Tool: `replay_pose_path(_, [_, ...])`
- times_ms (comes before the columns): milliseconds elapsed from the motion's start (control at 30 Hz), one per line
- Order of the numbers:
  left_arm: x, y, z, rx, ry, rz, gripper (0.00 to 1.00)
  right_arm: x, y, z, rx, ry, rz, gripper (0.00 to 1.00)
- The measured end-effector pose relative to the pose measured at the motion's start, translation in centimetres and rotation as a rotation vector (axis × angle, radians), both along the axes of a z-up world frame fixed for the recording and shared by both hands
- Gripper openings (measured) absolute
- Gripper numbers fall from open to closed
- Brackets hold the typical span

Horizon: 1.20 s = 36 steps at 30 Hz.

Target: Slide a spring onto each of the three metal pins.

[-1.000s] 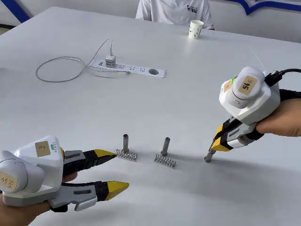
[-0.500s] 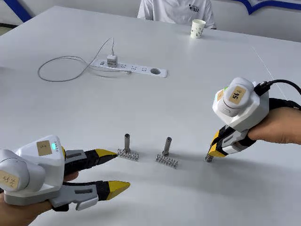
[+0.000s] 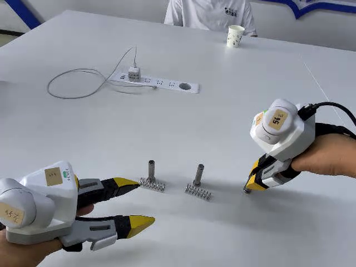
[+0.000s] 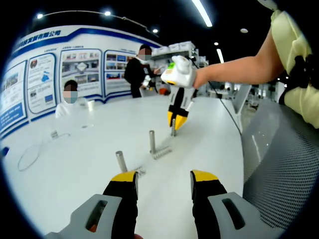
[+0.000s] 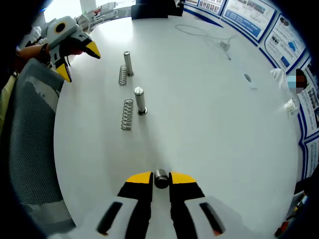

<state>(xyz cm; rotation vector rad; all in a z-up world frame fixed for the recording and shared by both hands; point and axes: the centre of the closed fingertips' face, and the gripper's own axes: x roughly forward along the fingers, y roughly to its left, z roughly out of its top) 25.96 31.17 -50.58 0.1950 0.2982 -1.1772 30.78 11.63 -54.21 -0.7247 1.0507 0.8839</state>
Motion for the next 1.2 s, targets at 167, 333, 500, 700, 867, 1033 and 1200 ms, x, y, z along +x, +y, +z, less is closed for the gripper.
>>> replay_pose_path(167, [-0.1, 0.2, 0.0, 0.002, -0.001, 0.003, 0.43, 0.0, 0.0, 0.0, 0.004, -0.006, 0.002, 0.17])
replay_pose_path(333, [-0.1, 0.3, 0.1, 0.001, -0.004, 0.006, 0.43, -0.1, 0.1, 0.6, 0.005, -0.027, 0.009, 0.18])
replay_pose_path(500, [-0.1, 0.2, 0.2, 0.000, -0.009, 0.005, 0.43, 0.0, 0.5, 1.6, 0.008, -0.052, 0.021, 0.20])
replay_pose_path(700, [-0.1, 0.0, 0.3, -0.004, -0.012, 0.003, 0.43, -0.2, 1.6, 2.8, 0.025, -0.074, 0.033, 0.21])
replay_pose_path(867, [-0.1, 0.0, 0.4, -0.005, -0.015, 0.002, 0.43, -0.3, 2.8, 3.0, 0.047, -0.074, 0.042, 0.21])
replay_pose_path(1033, [-0.1, 0.1, 0.6, -0.008, -0.019, 0.004, 0.43, -0.7, 4.2, 2.7, 0.056, -0.066, 0.059, 0.20])
replay_pose_path(1200, [-0.1, 0.1, 0.6, -0.010, -0.019, 0.005, 0.43, -1.0, 5.9, 2.2, 0.082, -0.051, 0.070, 0.20])
